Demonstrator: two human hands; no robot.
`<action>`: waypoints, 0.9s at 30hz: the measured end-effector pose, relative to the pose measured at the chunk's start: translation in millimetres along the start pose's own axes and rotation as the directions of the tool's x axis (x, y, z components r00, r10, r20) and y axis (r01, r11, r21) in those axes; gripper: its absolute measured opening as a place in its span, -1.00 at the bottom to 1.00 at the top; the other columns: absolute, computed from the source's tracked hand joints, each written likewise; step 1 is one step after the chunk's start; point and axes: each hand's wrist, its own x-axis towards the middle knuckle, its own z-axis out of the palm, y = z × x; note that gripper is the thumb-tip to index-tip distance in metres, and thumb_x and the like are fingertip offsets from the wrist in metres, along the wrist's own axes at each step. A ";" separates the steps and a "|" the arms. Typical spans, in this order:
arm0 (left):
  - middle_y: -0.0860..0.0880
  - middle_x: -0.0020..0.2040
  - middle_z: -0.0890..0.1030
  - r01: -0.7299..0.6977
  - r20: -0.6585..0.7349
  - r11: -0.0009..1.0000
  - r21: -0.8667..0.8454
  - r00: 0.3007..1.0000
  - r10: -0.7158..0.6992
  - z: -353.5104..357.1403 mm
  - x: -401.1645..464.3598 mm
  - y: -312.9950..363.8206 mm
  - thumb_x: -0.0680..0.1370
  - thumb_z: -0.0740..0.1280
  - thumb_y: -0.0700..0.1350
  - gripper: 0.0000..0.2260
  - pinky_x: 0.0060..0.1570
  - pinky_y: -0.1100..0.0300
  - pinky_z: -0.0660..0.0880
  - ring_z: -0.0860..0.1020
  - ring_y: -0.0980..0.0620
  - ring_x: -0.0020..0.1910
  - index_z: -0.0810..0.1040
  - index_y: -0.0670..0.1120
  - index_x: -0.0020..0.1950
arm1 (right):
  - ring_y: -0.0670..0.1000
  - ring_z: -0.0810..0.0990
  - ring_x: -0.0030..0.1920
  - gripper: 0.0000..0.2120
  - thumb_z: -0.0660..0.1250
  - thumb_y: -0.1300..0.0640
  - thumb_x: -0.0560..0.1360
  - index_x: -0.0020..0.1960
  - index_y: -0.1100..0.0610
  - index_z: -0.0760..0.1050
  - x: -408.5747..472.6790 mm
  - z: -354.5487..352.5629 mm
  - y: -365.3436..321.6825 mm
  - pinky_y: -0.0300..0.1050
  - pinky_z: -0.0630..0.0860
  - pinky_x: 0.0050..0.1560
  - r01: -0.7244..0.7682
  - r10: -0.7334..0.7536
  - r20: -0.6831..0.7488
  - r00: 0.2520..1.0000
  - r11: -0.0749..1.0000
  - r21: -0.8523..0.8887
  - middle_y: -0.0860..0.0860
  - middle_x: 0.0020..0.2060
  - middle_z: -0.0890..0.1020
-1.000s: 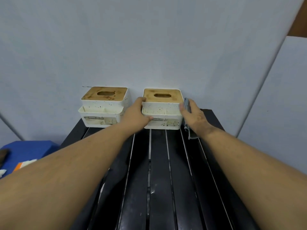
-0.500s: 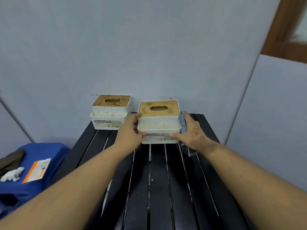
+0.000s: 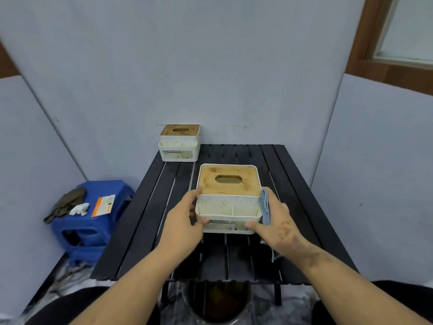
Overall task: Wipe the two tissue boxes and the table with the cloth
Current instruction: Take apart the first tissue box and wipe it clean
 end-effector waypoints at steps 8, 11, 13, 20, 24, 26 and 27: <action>0.18 0.20 0.56 0.031 0.026 1.000 0.003 0.999 -0.031 1.2 -29.1 -7.2 0.53 0.45 -0.26 -0.36 0.19 0.25 0.58 0.57 0.15 0.18 0.30 0.10 0.53 | -0.04 0.35 0.23 -0.34 0.54 0.20 0.41 0.24 -0.31 0.26 -23.4 8.7 4.0 -0.26 0.63 -0.28 -0.012 0.013 0.054 0.998 1.000 -0.020 -0.11 0.10 0.45; 0.15 0.25 0.56 0.022 0.016 1.000 0.010 1.000 -0.022 4.9 -32.1 -9.7 0.54 0.44 -0.25 -0.35 0.26 0.15 0.56 0.56 0.13 0.22 0.29 0.08 0.55 | 0.02 0.43 0.28 -0.29 0.56 0.19 0.38 0.26 -0.34 0.26 -21.7 7.1 9.3 -0.23 0.65 -0.11 -0.019 0.023 0.073 0.997 0.999 -0.049 -0.05 0.17 0.51; 0.18 0.24 0.57 0.016 0.015 1.000 -0.014 1.000 -0.015 4.7 -34.0 -8.4 0.55 0.42 -0.26 -0.35 0.24 0.21 0.56 0.57 0.16 0.22 0.27 0.12 0.55 | 0.01 0.52 0.24 -0.22 0.51 0.28 0.41 0.39 -0.28 0.24 -22.1 2.7 7.8 -0.14 0.66 -0.01 -0.011 0.014 0.107 0.994 0.999 -0.034 -0.07 0.20 0.54; 0.17 0.00 0.59 -0.035 -0.065 0.997 0.070 0.997 0.039 -1.7 -39.6 -12.7 0.56 0.43 -0.17 -0.80 -0.16 0.45 0.55 0.60 0.23 -0.04 0.47 0.05 0.06 | 0.14 0.65 -0.08 -0.29 0.31 0.47 0.45 0.46 -0.05 0.28 -16.0 -27.4 -8.3 -0.08 0.65 -0.30 -0.141 0.142 -0.103 0.985 0.990 0.009 0.04 0.19 0.49; 0.11 -0.05 0.61 -0.048 -0.089 0.991 0.121 0.994 0.060 -0.3 -36.5 -19.6 0.55 0.45 -0.12 -0.91 -0.06 0.31 0.60 0.61 0.16 -0.05 0.56 -0.01 -0.10 | -0.01 0.61 -0.15 -0.44 0.31 0.46 0.45 0.28 -0.06 0.41 -10.4 -35.9 -30.2 -0.14 0.65 -0.37 0.112 -0.113 -0.256 0.960 0.994 -0.019 -0.03 0.01 0.58; 0.13 -0.07 0.61 -0.041 -0.101 0.993 0.109 0.993 0.052 1.8 -35.0 -20.7 0.52 0.48 -0.09 -0.88 -0.08 0.29 0.61 0.61 0.14 -0.08 0.56 0.01 -0.14 | -0.03 0.61 -0.04 -0.51 0.34 0.41 0.46 0.25 -0.06 0.53 -7.7 -22.6 -39.1 -0.13 0.65 -0.14 0.234 -0.248 -0.168 0.954 0.967 -0.103 -0.13 0.01 0.60; 0.13 -0.08 0.61 -0.033 -0.107 0.995 0.095 0.993 0.043 2.9 -34.2 -22.0 0.51 0.50 -0.08 -0.87 -0.09 0.27 0.61 0.62 0.14 -0.08 0.56 0.02 -0.15 | -0.01 0.59 0.03 -0.56 0.34 0.35 0.48 0.23 -0.08 0.57 -4.8 -11.7 -38.6 -0.08 0.63 -0.04 0.248 -0.272 -0.107 0.956 0.949 -0.192 -0.16 0.05 0.60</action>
